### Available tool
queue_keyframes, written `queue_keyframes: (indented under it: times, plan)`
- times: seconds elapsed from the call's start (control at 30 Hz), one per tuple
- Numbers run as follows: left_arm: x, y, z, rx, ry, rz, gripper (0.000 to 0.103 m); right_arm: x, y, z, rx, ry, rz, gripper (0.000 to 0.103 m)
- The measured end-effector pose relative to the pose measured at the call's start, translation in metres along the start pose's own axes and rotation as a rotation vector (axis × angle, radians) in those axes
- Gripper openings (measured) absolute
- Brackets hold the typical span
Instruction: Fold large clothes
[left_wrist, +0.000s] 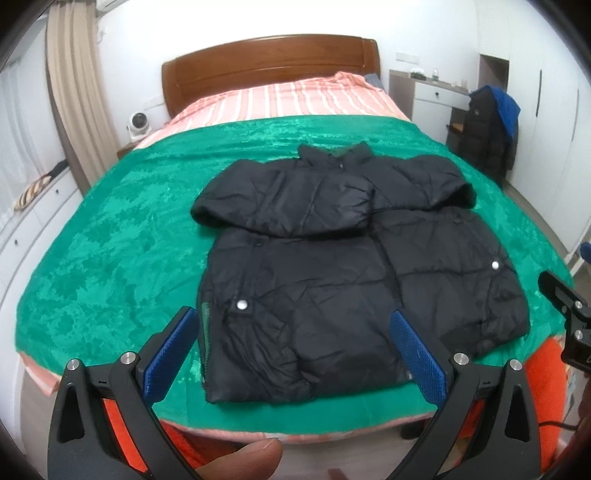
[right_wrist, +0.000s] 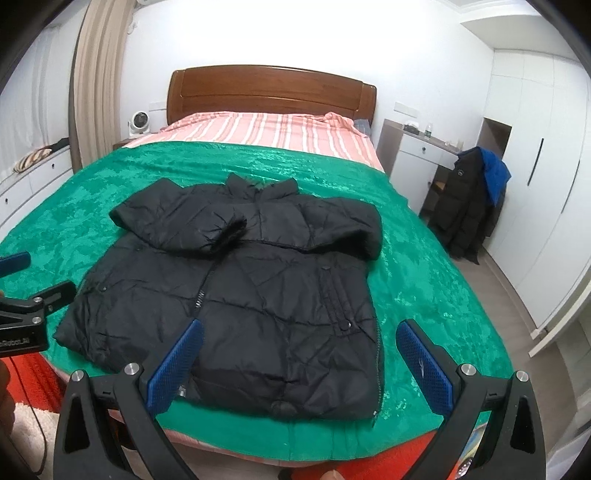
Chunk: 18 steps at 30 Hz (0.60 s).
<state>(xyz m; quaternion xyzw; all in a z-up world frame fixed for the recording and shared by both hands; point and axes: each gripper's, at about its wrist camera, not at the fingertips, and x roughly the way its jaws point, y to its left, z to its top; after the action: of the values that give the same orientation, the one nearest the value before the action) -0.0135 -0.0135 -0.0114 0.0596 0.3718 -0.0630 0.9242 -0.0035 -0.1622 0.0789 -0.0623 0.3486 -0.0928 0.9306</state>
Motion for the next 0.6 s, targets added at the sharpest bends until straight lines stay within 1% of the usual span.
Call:
queue_keyframes:
  times: [0.17,0.3,0.6]
  plan:
    - [0.0005,0.0027,-0.0008,-0.013,0.009,-0.004,0.103,0.0025,-0.0007,-0.0028,-0.006,0.011,-0.032,0.103]
    - [0.0019,0.0066,-0.001,-0.028,0.019,-0.001,0.103,0.0033,-0.0016,-0.0034,-0.006,0.016,-0.036,0.103]
    - [0.0053,0.0081,-0.0026,-0.029,0.034,0.006,0.103,0.0045,0.0008,-0.0049,-0.012,0.022,-0.039,0.103]
